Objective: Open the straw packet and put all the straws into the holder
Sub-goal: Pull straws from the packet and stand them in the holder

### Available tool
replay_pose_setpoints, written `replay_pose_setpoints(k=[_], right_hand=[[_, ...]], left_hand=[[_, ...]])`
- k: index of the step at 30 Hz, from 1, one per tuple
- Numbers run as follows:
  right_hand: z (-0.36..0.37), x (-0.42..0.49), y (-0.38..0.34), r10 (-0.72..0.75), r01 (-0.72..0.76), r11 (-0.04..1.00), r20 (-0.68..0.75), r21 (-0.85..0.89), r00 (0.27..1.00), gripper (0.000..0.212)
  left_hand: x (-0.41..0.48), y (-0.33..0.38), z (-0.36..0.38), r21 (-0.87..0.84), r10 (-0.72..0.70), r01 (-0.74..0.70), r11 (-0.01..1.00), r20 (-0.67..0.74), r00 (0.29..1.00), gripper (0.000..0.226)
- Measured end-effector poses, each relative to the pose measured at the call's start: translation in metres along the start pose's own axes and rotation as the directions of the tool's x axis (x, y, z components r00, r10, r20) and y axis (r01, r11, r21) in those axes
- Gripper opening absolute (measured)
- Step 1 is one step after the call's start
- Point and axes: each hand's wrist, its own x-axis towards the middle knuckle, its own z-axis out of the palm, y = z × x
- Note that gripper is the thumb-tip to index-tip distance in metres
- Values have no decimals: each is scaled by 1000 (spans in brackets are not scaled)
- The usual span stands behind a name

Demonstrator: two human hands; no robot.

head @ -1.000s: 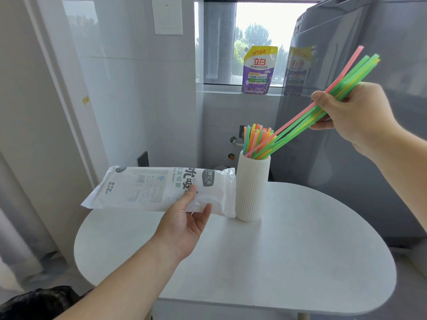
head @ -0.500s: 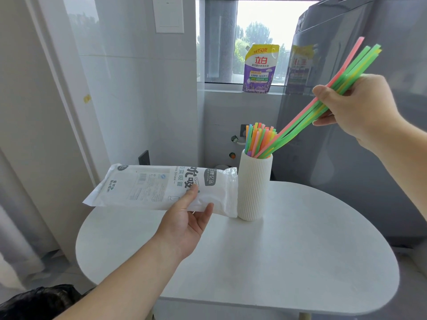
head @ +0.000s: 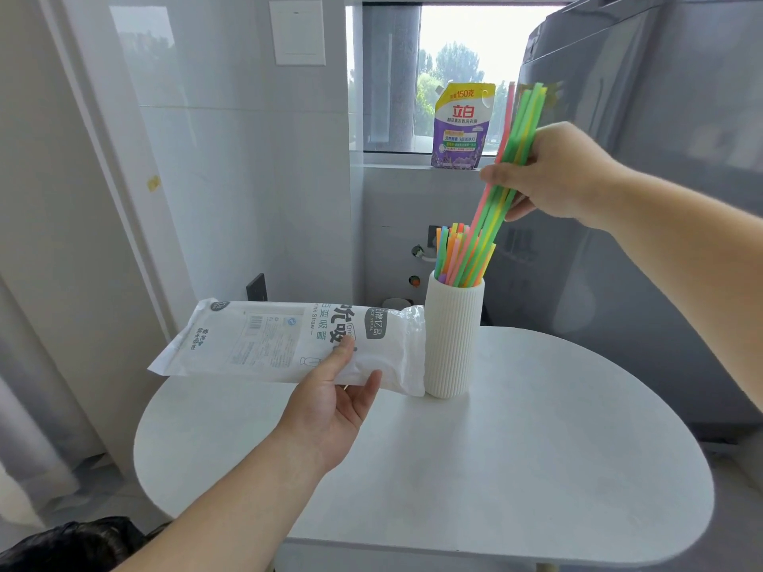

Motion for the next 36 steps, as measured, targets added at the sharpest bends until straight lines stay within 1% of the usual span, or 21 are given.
replay_pose_setpoints(k=[3, 5, 7, 9, 14, 16, 17, 18, 19, 21, 22, 23, 25, 26, 29, 30, 34, 36], right_hand=[[14, 2, 6, 12, -12, 1000, 45, -15, 999, 32], [24, 1, 10, 6, -2, 998, 55, -69, 998, 32], [33, -2, 13, 2, 7, 988, 59, -154, 998, 40], [41, -4, 17, 5, 5, 983, 54, -182, 999, 46], [48, -7, 20, 16, -12, 992, 32, -126, 999, 41], [50, -7, 21, -15, 16, 993, 8, -116, 1000, 38], [50, -7, 22, -34, 32, 994, -15, -108, 999, 40], [51, -6, 23, -46, 41, 995, -45, -95, 998, 48], [50, -6, 24, -50, 45, 996, -70, -80, 996, 62], [49, -7, 23, -87, 82, 996, -125, -43, 988, 94], [48, -5, 23, -126, 121, 992, -154, -39, 980, 104], [48, -4, 21, -168, 162, 986, -174, -48, 970, 108], [46, -2, 16, -241, 223, 968, -184, -111, 953, 101], [46, 0, 14, -267, 244, 959, -167, -147, 949, 91], [46, 3, 9, -284, 258, 939, -90, -228, 954, 53], [48, 3, 9, -283, 257, 936, -81, -238, 956, 46], [53, -3, 14, -253, 226, 935, -68, -274, 965, 46], [54, -6, 17, -239, 210, 941, -82, -267, 968, 35]], left_hand=[[1, 1, -1, -4, 1, 0, 1000, 6, 1000, 27], [1, 1, -1, -4, -2, 2, 1000, 5, 1000, 26], [1, 1, -1, -7, -3, 3, 1000, 3, 1000, 25], [1, 2, 0, -4, -6, 6, 1000, 7, 1000, 22], [-1, 2, 1, 8, -8, 8, 1000, 17, 1000, 21], [-1, 2, 1, 8, -9, 9, 1000, 20, 1000, 20], [-1, 2, 1, 8, -10, 10, 1000, 20, 1000, 20], [-1, 2, 1, 9, -10, 10, 1000, 19, 1000, 20], [-1, 2, 0, 9, -10, 10, 1000, 19, 1000, 19], [-1, 2, 1, 10, -11, 11, 1000, 18, 1000, 19], [-1, 2, 1, 11, -11, 11, 1000, 17, 1000, 20], [-1, 2, 0, 13, -11, 11, 1000, 16, 1000, 20], [-1, 2, 1, 14, -11, 11, 1000, 15, 1000, 21], [-1, 2, 1, 13, -11, 11, 1000, 13, 1000, 22], [-1, 2, 1, 12, -11, 11, 1000, 11, 1000, 23], [-1, 2, 1, 12, -12, 12, 1000, 12, 1000, 24], [-1, 3, 0, 10, -11, 11, 1000, 6, 1000, 26], [-1, 3, 0, 11, -10, 10, 1000, 5, 1000, 26]])
